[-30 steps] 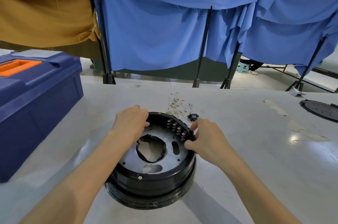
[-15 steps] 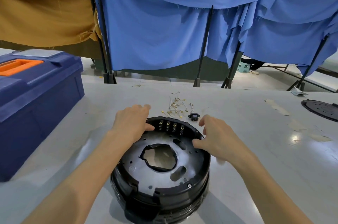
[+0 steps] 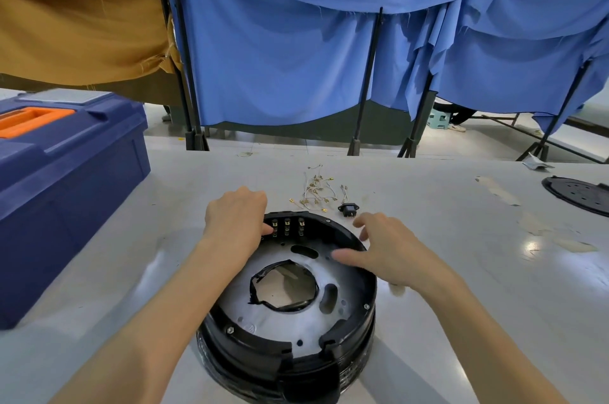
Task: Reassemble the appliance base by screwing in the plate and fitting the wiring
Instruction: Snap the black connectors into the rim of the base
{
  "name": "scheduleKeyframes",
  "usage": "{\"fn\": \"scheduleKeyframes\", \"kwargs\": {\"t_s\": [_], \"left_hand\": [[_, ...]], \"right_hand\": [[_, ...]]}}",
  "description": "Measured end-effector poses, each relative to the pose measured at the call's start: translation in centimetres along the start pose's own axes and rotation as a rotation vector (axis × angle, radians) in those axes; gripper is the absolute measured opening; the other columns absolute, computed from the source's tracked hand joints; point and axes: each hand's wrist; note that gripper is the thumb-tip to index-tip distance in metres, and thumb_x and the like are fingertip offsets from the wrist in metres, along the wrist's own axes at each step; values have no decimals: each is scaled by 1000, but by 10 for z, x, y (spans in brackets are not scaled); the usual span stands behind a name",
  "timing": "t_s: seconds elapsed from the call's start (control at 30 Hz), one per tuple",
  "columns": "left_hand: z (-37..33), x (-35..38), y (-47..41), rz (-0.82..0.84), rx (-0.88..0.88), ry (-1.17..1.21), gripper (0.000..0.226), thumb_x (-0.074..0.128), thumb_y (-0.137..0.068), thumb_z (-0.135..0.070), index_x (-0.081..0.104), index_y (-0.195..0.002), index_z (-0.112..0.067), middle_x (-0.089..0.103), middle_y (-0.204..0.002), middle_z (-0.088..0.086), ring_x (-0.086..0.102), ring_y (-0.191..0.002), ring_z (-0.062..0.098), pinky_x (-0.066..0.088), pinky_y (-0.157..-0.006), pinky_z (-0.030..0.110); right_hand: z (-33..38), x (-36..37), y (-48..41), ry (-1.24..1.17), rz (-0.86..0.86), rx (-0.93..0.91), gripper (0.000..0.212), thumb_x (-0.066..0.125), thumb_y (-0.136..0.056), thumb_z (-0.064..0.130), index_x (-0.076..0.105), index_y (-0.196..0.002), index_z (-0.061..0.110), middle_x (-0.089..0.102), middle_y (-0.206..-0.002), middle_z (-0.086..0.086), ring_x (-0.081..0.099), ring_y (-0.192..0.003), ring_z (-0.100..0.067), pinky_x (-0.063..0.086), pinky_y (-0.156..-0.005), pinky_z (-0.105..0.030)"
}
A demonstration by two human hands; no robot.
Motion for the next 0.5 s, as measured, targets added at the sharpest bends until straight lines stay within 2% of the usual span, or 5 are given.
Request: {"fn": "scheduleKeyframes", "kwargs": {"t_s": [0.1, 0.2, 0.33, 0.43, 0.5], "left_hand": [[0, -6, 1, 57, -42, -27, 43, 67, -87, -46, 52, -108, -13, 41, -83, 1, 54, -89, 27, 37, -66, 33], [1, -7, 1, 37, -29, -4, 50, 67, -81, -56, 51, -105, -15, 47, -83, -1, 55, -87, 26, 37, -67, 32], [-1, 7, 2, -5, 119, 121, 55, 47, -93, -57, 38, -142, -33, 58, -123, 1, 58, -111, 27, 39, -74, 34], [3, 12, 0, -52, 102, 27, 43, 42, -96, -56, 54, -130, -34, 63, -118, 0, 61, -108, 25, 38, -69, 30], [4, 14, -2, -50, 78, 2, 42, 43, -96, -56, 59, -125, -31, 64, -113, 1, 62, -104, 25, 37, -67, 29]], "right_hand": [[1, -5, 3, -55, 34, 16, 32, 67, -79, 20, 59, -106, 6, 65, -104, -9, 58, -64, -25, 52, -56, -36], [1, 2, -3, 64, -59, -82, 18, 56, -79, 8, 63, -93, -1, 68, -94, -18, 60, -82, -39, 52, -69, -43], [1, 16, -9, -44, -171, -153, 25, 52, -97, 18, 68, -117, 19, 72, -108, -2, 63, -88, -24, 47, -75, -33], [-1, 13, -10, -257, -137, -121, 41, 54, -99, 34, 54, -137, 21, 65, -125, 4, 60, -92, -12, 40, -81, -23], [-7, 5, -9, -166, -47, -90, 59, 59, -91, 49, 47, -140, 18, 60, -125, 2, 59, -91, -11, 41, -79, -24]]}}
Point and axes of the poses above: each hand's wrist, its own y-axis away from the middle knuckle, its own x-axis out of the palm, z = x × y
